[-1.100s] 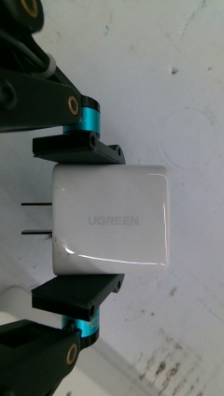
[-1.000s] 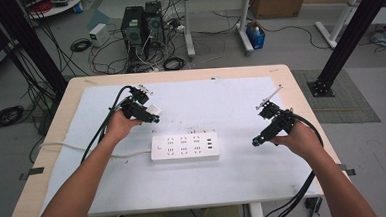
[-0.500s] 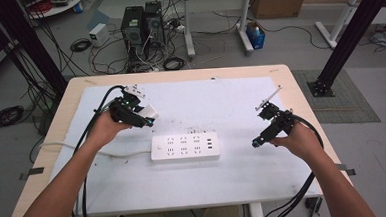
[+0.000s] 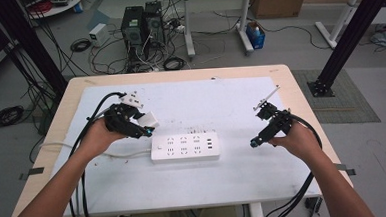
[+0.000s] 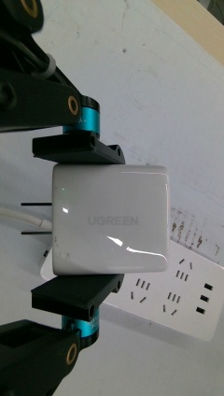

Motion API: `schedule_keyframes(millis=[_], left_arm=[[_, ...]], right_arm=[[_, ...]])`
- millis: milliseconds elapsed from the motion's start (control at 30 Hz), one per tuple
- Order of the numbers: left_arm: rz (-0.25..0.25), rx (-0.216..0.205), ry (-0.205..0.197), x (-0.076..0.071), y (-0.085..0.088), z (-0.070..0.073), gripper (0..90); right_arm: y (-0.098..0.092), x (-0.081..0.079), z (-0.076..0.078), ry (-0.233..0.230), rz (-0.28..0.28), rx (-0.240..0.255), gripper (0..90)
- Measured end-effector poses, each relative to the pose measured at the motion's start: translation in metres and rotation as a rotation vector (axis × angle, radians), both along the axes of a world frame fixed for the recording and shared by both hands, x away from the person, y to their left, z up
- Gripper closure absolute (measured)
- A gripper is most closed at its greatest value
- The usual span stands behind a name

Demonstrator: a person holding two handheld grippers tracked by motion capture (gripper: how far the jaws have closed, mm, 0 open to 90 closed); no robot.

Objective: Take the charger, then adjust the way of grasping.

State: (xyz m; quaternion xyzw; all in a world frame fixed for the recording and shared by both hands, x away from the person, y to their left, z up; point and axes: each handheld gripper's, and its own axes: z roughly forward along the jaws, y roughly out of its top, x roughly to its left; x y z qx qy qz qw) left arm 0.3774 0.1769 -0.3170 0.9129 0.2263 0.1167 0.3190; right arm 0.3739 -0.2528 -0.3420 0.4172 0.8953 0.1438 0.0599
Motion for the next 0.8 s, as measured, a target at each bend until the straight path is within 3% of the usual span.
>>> schedule_keyframes(millis=[400, 733, 800], left_arm=[[-0.027, -0.02, -0.001, -0.005, 0.0, -0.001, 42.6], [-0.058, -0.034, -0.005, -0.006, -0.005, -0.001, 42.6], [-0.076, -0.033, -0.022, -0.008, -0.011, -0.002, 42.6]], right_arm=[[0.008, -0.003, 0.003, -0.003, -0.005, -0.005, 3.5], [0.013, -0.003, 0.008, -0.001, -0.031, 0.044, 3.6], [0.017, -0.005, 0.01, -0.011, -0.046, 0.06, 3.5]])
